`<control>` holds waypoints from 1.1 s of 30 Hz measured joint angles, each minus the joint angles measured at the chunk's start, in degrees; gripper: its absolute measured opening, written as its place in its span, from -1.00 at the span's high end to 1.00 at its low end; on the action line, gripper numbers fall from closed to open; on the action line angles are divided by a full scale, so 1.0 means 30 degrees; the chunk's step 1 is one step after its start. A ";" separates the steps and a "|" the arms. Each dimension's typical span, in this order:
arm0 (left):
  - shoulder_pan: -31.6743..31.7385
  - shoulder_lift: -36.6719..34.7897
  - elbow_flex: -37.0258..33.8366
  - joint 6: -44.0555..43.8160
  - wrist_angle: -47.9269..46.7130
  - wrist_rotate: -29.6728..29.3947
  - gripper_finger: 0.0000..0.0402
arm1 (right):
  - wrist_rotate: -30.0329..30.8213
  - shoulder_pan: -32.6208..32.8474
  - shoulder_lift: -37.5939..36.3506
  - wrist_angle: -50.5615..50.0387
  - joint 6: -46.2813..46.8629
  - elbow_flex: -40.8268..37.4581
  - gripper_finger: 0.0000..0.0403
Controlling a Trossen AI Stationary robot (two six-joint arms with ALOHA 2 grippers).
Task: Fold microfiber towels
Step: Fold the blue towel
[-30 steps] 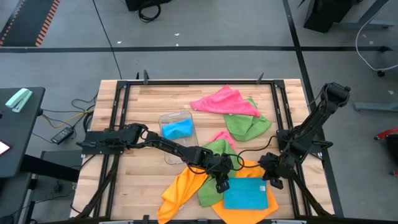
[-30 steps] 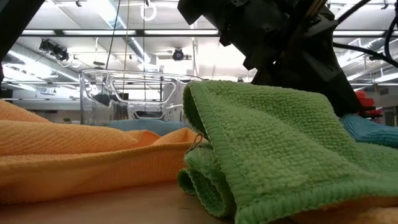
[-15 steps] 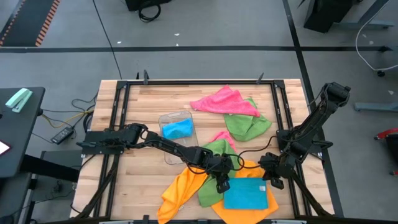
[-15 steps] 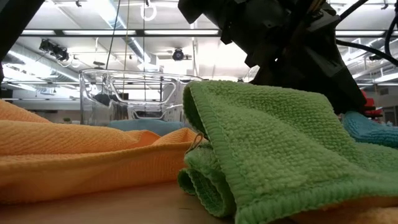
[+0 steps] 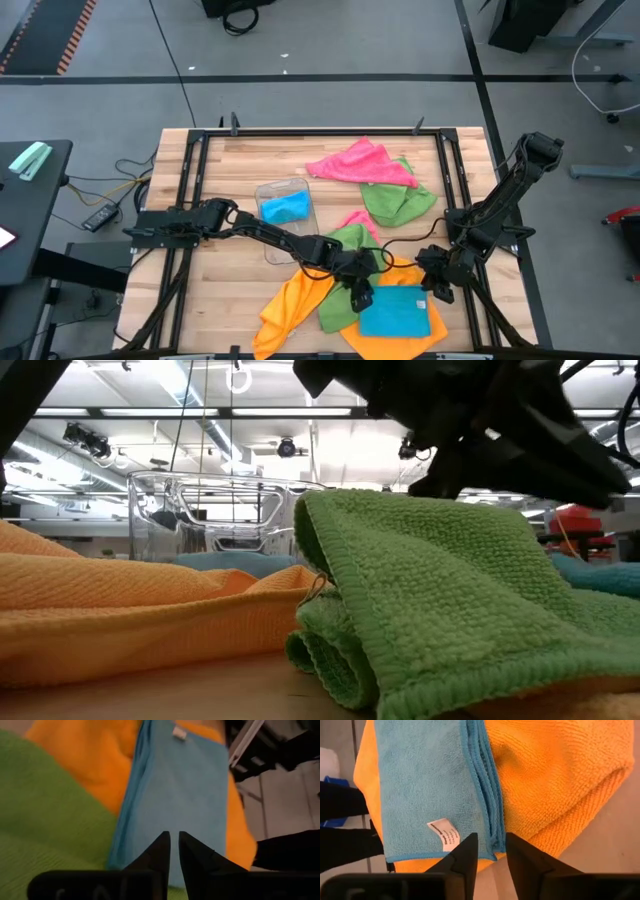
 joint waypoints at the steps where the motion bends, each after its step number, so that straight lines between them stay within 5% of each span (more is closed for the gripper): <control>1: 0.0000 0.0000 0.0000 0.0009 0.0201 0.0039 0.77 | -0.0005 0.0000 0.0000 0.0004 0.0021 0.0007 0.44; 21: 0.0196 -0.1180 0.0007 -0.0569 0.1938 0.0247 0.80 | 0.0994 -0.1590 -0.1568 -0.2273 -0.1382 0.2274 0.37; 33: 0.0159 -0.1180 -0.0007 -0.2607 0.5113 0.5810 0.81 | 0.2242 -0.3394 -0.1610 -0.2407 -0.0944 0.4132 0.38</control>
